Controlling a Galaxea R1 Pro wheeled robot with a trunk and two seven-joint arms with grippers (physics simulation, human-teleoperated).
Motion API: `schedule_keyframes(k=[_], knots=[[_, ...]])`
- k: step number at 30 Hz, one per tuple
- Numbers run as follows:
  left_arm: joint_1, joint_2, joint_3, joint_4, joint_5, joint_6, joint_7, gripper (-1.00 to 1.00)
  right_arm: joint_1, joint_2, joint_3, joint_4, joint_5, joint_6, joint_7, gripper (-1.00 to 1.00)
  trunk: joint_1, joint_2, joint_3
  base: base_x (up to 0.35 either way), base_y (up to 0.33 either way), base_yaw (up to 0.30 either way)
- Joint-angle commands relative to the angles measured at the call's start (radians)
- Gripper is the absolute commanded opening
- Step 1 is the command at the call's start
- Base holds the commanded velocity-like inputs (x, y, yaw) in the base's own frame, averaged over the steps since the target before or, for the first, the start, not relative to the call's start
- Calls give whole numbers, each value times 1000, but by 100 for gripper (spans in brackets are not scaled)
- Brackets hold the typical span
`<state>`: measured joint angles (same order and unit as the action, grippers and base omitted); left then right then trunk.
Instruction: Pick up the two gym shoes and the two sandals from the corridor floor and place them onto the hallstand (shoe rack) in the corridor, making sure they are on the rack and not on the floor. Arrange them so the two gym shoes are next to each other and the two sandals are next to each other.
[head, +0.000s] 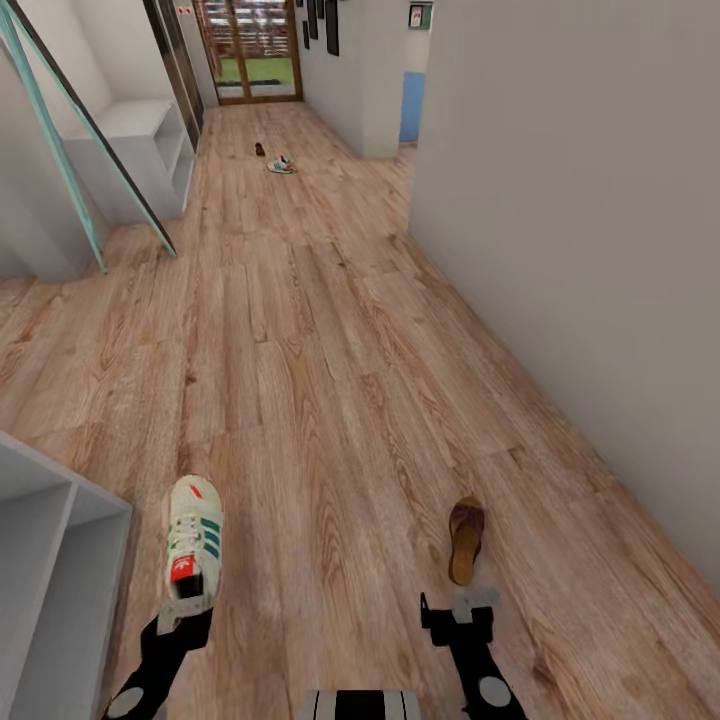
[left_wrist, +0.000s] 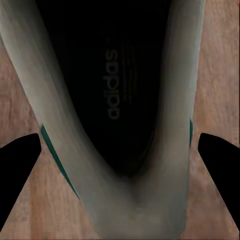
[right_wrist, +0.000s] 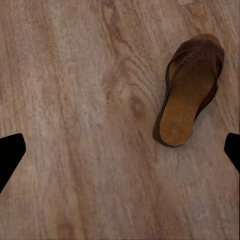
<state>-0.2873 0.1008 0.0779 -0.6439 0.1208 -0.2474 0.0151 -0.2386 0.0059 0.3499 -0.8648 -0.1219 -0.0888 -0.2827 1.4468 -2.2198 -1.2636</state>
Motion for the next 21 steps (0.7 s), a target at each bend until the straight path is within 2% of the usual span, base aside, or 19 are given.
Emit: schedule_keyframes(k=[1, 4, 6, 10, 15, 21], knots=[[-17, 0, -7, 0, 13, 18, -6, -100, -8, 2, -7, -12, -11, 23, -6, 100, 0, 0, -1, 0, 0, 0], [-110, -2, -27, -1, 13, 107, -56, -100, -38, 15, -91, -45, -12, 110, -6, 100, 0, 0, -1, 0, 0, 0], [-153, -3, -31, -2, 13, 142, -79, -100, -46, 19, -132, -52, -12, 126, -6, 100, 0, 0, -1, 0, 0, 0], [-209, -4, -36, -3, 13, 191, -105, -100, -53, 23, -188, -52, -11, 136, -5, 100, 0, 0, -1, 0, 0, 0], [-215, -2, -90, -1, 13, 192, -110, -100, -54, 29, -198, -47, -11, 138, -6, 100, 0, 0, -1, 0, 0, 0], [-214, -1, -117, -1, 12, 192, -111, -100, -54, 32, -199, -48, -11, 138, -5, 100, 0, 0, -1, 52, 0, 0]])
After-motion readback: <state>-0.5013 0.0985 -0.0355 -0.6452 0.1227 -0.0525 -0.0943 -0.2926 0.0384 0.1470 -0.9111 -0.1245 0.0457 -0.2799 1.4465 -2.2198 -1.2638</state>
